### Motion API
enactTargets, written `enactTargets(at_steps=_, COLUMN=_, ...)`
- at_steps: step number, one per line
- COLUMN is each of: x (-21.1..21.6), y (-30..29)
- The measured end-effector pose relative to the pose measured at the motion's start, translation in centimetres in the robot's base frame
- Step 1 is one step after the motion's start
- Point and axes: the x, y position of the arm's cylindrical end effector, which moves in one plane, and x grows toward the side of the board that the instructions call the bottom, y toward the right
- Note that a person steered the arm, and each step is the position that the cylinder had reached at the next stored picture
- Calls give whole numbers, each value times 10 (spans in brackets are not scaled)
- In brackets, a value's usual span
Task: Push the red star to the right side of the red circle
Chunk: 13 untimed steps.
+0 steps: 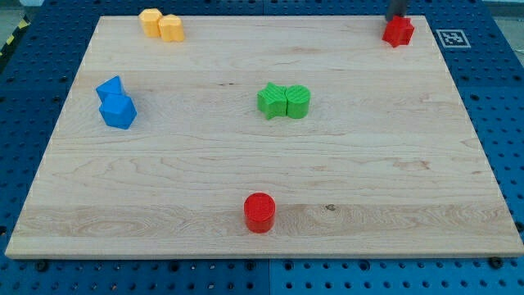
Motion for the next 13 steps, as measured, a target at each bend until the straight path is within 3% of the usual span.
enactTargets(at_steps=2, x=30, y=-8)
enactTargets(at_steps=4, x=103, y=-9)
enactTargets(at_steps=10, x=142, y=-101)
enactTargets(at_steps=13, x=203, y=-137)
